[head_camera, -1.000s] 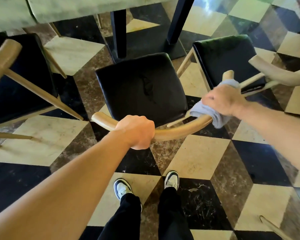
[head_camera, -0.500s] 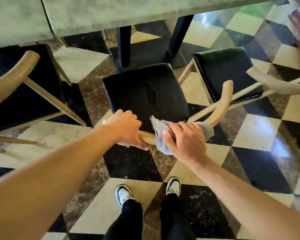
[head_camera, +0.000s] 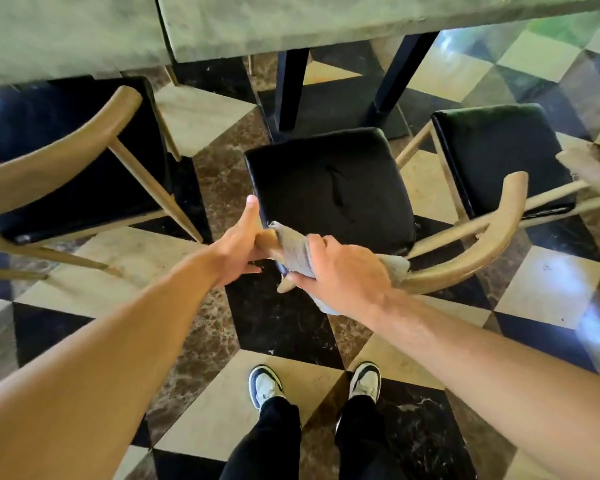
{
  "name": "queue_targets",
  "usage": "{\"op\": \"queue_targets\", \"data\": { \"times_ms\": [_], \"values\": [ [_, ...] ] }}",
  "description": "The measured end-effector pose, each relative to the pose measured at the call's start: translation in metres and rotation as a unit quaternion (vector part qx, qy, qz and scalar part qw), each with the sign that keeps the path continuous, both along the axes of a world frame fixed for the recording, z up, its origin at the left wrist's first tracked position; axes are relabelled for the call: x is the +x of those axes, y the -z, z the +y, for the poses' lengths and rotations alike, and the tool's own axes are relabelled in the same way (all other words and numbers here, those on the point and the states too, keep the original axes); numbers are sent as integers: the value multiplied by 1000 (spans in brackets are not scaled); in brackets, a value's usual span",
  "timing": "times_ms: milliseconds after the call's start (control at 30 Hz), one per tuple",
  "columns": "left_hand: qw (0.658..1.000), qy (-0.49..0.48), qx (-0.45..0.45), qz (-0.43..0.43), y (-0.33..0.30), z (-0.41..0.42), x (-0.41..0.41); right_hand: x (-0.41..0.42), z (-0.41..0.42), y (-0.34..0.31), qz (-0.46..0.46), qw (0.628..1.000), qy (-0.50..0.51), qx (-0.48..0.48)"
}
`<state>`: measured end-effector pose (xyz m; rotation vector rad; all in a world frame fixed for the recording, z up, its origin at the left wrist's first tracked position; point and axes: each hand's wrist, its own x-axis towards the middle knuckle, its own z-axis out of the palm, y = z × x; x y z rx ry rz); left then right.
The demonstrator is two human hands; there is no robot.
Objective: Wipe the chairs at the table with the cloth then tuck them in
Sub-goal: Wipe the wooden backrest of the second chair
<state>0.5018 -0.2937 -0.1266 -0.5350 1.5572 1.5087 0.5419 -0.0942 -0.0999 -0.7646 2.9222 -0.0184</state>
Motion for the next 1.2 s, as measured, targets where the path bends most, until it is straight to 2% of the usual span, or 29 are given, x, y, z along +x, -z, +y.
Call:
{"op": "queue_targets", "data": {
  "times_ms": [100,200,300,367,433,500,567,667,733,767,833,900,933,967,1100,1200],
  "values": [
    [1000,-2,13,-13,2,-5,-3,-18,-54,6,-37,995,83,-30],
    [989,-138,-49,-16,12,-4,5,-37,-75,9,-146,977,132,-82],
    [950,-282,-124,-44,32,-19,27,-47,-69,3,-222,955,132,-144],
    [938,-312,-140,-64,44,-32,46,-41,-63,-3,-217,957,85,-173],
    [935,-307,-158,-82,56,-44,65,-34,-59,0,-128,985,-13,-114],
    [930,-308,-172,-105,66,-56,84,-30,-65,3,-61,994,-81,-33],
    [923,-317,-172,-133,73,-70,102,-34,-83,3,-69,995,-73,-5],
    [922,-320,-159,-150,78,-82,119,-60,-107,7,-142,989,8,40],
    [920,-324,-158,-156,78,-88,124,-81,-118,12,-265,961,78,30],
    [919,-325,-159,-156,78,-89,126,-91,-120,14,-338,933,122,4],
    [919,-329,-161,-148,78,-91,127,-104,-115,13,-463,856,216,-80],
    [920,-335,-148,-139,79,-89,124,-107,-101,16,-520,789,267,-191],
    [922,-336,-140,-134,78,-88,122,-104,-95,15,-518,778,265,-236],
    [923,-337,-132,-129,75,-86,119,-98,-88,12,-498,790,243,-263],
    [930,-338,-101,-107,71,-77,109,-53,-49,-2,-314,929,16,-195],
    [931,-338,-99,-95,68,-71,100,-18,-8,-10,-193,975,-48,-94]
  ]
}}
